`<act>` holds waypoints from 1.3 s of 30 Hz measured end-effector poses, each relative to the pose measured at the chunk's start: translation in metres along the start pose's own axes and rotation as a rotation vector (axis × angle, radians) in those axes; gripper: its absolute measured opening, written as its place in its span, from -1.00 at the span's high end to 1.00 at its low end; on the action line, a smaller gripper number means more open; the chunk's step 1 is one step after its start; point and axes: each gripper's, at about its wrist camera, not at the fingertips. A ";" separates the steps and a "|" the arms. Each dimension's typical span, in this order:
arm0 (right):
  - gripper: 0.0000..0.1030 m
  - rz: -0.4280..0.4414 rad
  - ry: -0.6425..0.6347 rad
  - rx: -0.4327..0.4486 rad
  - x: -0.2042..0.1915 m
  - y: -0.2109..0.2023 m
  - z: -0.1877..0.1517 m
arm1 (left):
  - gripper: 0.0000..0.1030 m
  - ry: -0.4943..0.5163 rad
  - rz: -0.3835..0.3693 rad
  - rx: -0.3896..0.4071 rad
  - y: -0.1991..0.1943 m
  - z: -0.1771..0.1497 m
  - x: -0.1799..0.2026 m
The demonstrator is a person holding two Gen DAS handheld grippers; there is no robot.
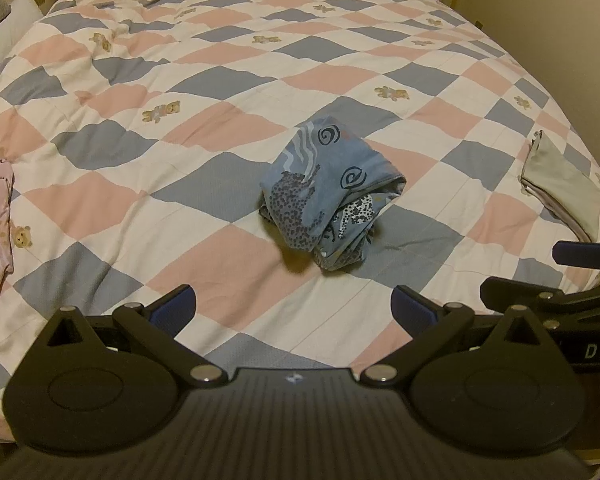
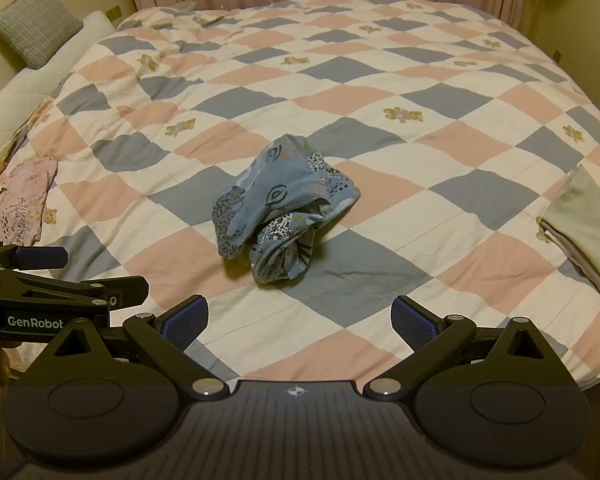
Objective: Fold clothes
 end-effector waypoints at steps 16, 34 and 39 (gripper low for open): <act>-0.95 -0.007 -0.044 -0.003 0.004 0.017 0.006 | -0.99 0.035 -0.009 0.026 0.019 0.000 -0.004; -0.84 0.019 -0.285 -0.020 0.015 0.094 0.027 | -0.96 0.269 -0.034 0.091 0.102 0.012 0.008; -0.75 0.039 -0.297 -0.032 0.019 0.113 0.029 | -0.81 0.354 -0.033 0.114 0.128 0.010 0.015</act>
Point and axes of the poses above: each gripper's, at about its wrist camera, not at the fingertips, and y roughly the way its jaws point, x to its right, z to its top, and after that the axes turned 5 degrees about z, right-handed
